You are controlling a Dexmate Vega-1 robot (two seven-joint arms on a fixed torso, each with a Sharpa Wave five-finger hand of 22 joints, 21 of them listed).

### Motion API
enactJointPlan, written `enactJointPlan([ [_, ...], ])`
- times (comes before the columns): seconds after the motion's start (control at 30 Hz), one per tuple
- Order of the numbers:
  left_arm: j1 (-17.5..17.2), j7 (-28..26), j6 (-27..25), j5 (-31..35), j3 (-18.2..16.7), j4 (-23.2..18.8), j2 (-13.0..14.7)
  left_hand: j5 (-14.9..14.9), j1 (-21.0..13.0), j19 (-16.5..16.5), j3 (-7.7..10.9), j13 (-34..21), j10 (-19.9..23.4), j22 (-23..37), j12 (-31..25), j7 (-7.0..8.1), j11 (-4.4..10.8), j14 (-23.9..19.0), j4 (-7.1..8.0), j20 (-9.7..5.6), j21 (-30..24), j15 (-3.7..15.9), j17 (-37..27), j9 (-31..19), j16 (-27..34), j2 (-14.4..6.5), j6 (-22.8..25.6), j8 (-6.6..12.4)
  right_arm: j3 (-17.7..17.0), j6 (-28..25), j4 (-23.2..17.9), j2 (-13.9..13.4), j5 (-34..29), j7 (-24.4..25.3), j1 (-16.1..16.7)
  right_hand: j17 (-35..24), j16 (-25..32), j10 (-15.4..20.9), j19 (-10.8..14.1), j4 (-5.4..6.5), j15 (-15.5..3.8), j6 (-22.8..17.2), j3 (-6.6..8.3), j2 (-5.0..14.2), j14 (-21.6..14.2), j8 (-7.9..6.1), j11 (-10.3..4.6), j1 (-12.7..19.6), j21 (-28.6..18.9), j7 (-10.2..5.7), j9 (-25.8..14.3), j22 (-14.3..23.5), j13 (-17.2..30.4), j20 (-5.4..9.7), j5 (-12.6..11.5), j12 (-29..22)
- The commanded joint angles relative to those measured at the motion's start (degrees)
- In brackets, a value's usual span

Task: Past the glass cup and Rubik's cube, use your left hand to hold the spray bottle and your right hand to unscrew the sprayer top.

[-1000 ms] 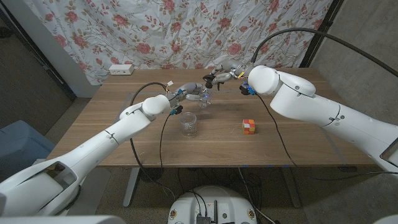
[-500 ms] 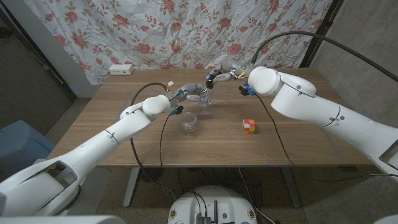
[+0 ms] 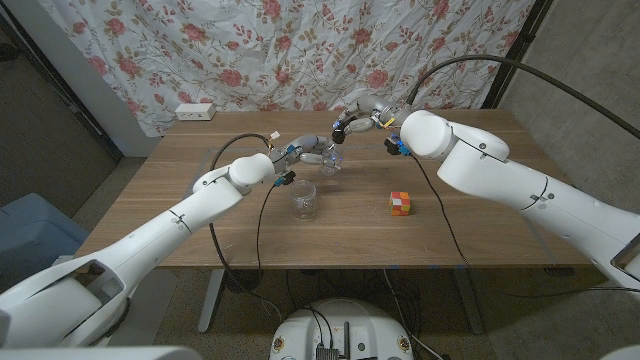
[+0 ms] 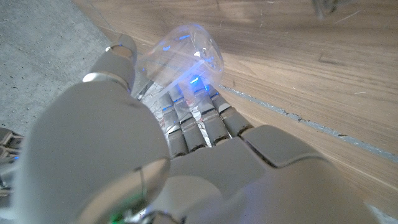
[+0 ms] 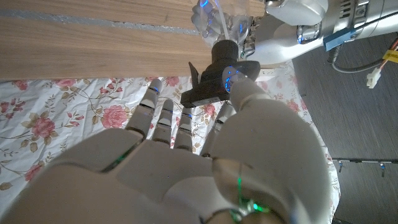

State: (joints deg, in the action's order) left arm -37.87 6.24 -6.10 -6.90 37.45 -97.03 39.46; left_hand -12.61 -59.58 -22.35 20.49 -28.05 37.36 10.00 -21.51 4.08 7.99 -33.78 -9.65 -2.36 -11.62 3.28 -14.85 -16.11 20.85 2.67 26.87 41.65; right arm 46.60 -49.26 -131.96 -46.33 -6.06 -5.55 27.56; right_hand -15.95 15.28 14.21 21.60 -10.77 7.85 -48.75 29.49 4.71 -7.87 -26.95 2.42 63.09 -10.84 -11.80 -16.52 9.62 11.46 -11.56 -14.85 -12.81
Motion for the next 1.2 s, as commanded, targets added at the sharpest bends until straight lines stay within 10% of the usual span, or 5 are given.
enactJointPlan([
  [0.03, -0.2, 0.1, 0.0, 0.0, 0.0, -0.3, 0.2, 0.0, 2.7, -0.5, 0.69, -0.1, 1.2, 0.2, -0.3, -0.92, 0.61, -0.7, 0.04, -3.17, -0.3, 8.27, -0.2, 0.0, -0.3, -7.0, 4.3, 0.9, -1.2, 2.1, 0.1, -0.8, 0.4, -0.2, 0.8, -0.3, 0.3, 0.0, -0.3, -0.09, -0.44, -0.6, -0.12, -0.32, 0.8, -0.33, -0.63, 1.5, 0.0, -0.35, 0.2, 0.0, 0.2, -0.04, -0.4, 0.1],
  [1.2, -2.9, -3.8, 3.6, -2.3, -2.1, 1.6, -1.4, 0.1, 2.5, -0.8, 0.86, -0.5, 1.8, 0.2, 0.0, -0.69, 1.05, -1.1, -0.16, -3.34, -0.3, 8.45, -0.2, 0.4, -0.4, -7.1, 5.1, 1.62, -5.6, 5.8, -1.0, -2.6, 0.2, -2.8, 1.2, -0.9, -0.4, -3.8, -4.9, 1.1, -0.25, 10.9, -2.91, -1.75, 4.2, 7.65, -1.23, 5.4, 0.3, -0.76, 3.1, 0.0, 0.2, -0.31, -1.2, 1.2],
])
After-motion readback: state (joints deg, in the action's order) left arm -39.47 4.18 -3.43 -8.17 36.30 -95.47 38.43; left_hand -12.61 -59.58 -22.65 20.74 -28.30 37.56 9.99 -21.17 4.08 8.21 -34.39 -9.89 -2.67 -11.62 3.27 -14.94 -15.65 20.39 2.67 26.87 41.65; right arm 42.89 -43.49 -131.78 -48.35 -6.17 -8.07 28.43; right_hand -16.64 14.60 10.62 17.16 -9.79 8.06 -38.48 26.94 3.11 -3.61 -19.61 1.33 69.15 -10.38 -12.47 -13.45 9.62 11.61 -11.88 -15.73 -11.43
